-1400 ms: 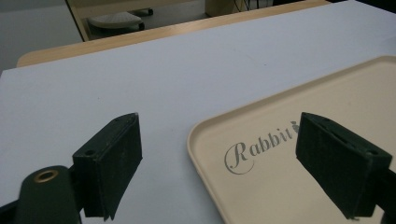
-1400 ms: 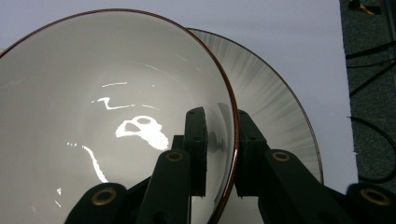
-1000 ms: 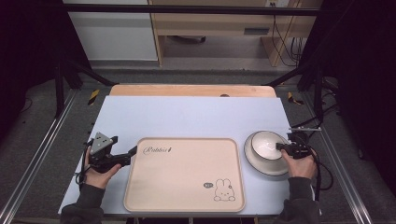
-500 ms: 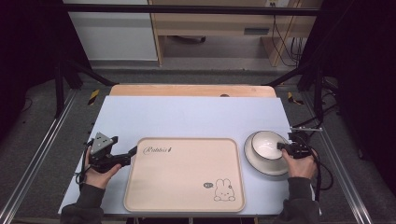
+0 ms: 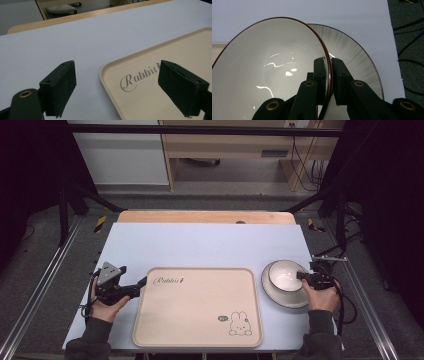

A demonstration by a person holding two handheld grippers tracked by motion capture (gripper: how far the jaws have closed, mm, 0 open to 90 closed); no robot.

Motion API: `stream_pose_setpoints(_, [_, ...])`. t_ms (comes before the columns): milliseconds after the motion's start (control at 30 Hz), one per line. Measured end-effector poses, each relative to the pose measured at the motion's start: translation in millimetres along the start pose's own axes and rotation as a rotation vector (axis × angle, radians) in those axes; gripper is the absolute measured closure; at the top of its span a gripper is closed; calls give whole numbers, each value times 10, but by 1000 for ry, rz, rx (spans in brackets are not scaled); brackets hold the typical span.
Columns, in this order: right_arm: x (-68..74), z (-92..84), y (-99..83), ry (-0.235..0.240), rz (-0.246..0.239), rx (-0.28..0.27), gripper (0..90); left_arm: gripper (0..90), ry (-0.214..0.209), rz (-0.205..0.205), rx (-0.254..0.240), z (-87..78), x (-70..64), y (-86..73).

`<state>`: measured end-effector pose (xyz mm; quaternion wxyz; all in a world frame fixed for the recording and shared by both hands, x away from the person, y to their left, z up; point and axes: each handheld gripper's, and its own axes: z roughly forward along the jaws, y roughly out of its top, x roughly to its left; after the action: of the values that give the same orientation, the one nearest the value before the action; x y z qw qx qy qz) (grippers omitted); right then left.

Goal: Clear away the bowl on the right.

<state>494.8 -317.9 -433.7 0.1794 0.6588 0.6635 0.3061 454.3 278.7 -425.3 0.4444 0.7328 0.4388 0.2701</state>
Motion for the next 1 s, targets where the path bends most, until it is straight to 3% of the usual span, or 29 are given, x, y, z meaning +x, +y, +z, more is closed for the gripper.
stream_pose_setpoints(467, [18, -42, 4, 3, 16, -9, 819, 145, 1, 1, 0, -1, -2, 0])
stream_pose_setpoints(567, [7, -44, 1, 0, 0, -17, 818, 145, 1, 2, 0, -1, -4, 1])
stream_pose_setpoints(933, [26, -99, 11, 31, 19, -36, 818, 144, 0, 5, 3, 1, -5, -1])
stream_pose_setpoints(1000, [20, -102, 11, 31, 5, -44, 817, 144, 1, 5, 3, 0, -6, 0])
